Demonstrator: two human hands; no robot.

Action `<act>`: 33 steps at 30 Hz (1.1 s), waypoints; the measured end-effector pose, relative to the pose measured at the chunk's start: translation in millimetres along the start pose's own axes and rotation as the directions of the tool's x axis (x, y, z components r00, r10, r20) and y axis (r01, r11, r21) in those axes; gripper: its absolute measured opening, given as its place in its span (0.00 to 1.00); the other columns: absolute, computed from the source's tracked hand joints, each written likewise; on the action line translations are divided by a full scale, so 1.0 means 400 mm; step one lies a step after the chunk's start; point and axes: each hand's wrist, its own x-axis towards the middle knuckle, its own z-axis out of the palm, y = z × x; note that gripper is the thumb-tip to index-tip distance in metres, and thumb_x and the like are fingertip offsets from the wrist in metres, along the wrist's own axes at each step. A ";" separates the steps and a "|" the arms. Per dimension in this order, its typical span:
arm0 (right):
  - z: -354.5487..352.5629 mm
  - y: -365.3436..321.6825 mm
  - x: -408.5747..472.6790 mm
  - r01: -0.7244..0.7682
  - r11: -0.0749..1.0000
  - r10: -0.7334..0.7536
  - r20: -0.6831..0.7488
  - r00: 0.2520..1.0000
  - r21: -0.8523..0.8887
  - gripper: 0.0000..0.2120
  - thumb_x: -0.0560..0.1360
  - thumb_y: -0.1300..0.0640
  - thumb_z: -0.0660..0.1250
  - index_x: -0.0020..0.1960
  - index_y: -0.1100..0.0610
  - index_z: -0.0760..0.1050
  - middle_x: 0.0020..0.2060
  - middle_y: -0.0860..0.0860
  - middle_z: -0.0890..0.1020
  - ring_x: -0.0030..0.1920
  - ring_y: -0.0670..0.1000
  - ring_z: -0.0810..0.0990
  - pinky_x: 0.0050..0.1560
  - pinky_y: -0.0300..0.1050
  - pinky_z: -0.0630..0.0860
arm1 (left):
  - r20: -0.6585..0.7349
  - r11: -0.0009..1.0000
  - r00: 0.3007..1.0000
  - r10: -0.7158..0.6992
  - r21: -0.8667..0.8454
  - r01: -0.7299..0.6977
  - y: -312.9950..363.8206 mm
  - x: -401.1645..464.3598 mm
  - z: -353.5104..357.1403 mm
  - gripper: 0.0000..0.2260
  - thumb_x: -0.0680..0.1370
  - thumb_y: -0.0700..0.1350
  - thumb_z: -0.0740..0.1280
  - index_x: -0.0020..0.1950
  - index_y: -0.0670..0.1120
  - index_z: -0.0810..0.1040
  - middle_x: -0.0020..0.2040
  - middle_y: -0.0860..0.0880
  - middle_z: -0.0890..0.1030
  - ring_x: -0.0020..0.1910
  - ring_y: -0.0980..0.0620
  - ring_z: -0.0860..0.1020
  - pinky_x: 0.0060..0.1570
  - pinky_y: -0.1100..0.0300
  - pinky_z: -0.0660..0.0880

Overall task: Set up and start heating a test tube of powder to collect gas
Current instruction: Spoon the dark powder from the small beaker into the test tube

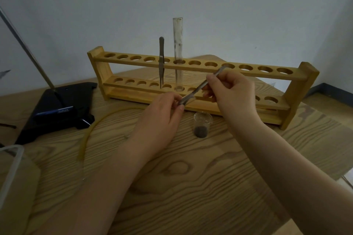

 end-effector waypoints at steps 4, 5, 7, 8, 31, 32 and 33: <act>0.003 -0.023 0.006 0.123 0.992 -0.123 0.033 0.992 0.012 0.05 0.76 0.56 0.66 0.42 0.53 0.78 0.33 0.49 0.82 0.31 0.41 0.81 0.33 0.32 0.77 | -0.035 0.998 0.999 -0.036 -0.048 0.034 0.004 0.000 -0.013 0.09 0.80 0.48 0.60 0.59 0.55 0.69 0.50 0.61 0.67 0.47 0.65 0.69 0.42 0.72 0.65; 0.004 -0.028 0.008 0.144 0.989 -0.145 0.035 0.989 0.017 0.05 0.76 0.56 0.66 0.41 0.53 0.77 0.33 0.49 0.82 0.31 0.42 0.81 0.34 0.33 0.77 | -0.044 0.998 0.998 -0.045 -0.054 0.043 0.005 0.002 -0.015 0.10 0.80 0.48 0.60 0.60 0.55 0.69 0.52 0.60 0.68 0.47 0.63 0.69 0.43 0.72 0.65; 0.006 -0.037 0.013 0.168 0.986 -0.169 0.035 0.985 0.020 0.05 0.76 0.57 0.66 0.42 0.53 0.77 0.33 0.48 0.82 0.31 0.41 0.80 0.34 0.33 0.77 | -0.062 0.996 0.996 -0.065 -0.064 0.061 0.006 0.004 -0.019 0.11 0.79 0.47 0.61 0.62 0.53 0.69 0.54 0.58 0.69 0.47 0.62 0.70 0.43 0.72 0.66; 0.007 -0.040 0.016 0.170 0.985 -0.171 0.029 0.985 0.025 0.04 0.76 0.56 0.66 0.43 0.54 0.78 0.33 0.48 0.82 0.31 0.41 0.80 0.34 0.32 0.77 | -0.070 0.995 0.995 -0.074 -0.070 0.069 0.007 0.005 -0.020 0.12 0.79 0.47 0.61 0.62 0.53 0.69 0.54 0.57 0.70 0.47 0.62 0.70 0.42 0.72 0.66; -0.037 -0.005 0.016 0.156 0.979 -0.167 -0.074 0.983 -0.131 0.04 0.77 0.55 0.64 0.44 0.50 0.75 0.36 0.53 0.81 0.37 0.50 0.82 0.43 0.50 0.82 | -0.082 0.990 0.986 -0.143 -0.005 0.143 0.004 0.006 -0.022 0.13 0.80 0.46 0.61 0.64 0.53 0.69 0.57 0.56 0.70 0.53 0.59 0.70 0.52 0.63 0.69; -0.038 -0.001 0.015 0.169 0.974 -0.181 -0.065 0.981 -0.153 0.04 0.77 0.55 0.64 0.44 0.49 0.75 0.37 0.53 0.81 0.39 0.53 0.81 0.45 0.53 0.81 | -0.084 0.990 0.987 -0.138 -0.004 0.138 0.003 0.007 -0.021 0.12 0.80 0.46 0.61 0.63 0.53 0.70 0.56 0.56 0.70 0.52 0.59 0.70 0.51 0.63 0.69; -0.038 0.003 0.015 0.181 0.968 -0.192 -0.053 0.980 -0.174 0.04 0.77 0.55 0.64 0.44 0.48 0.75 0.37 0.53 0.81 0.40 0.54 0.81 0.46 0.55 0.80 | -0.085 0.991 0.988 -0.131 -0.003 0.131 0.003 0.006 -0.020 0.12 0.79 0.46 0.61 0.63 0.53 0.70 0.56 0.56 0.70 0.52 0.59 0.70 0.50 0.63 0.68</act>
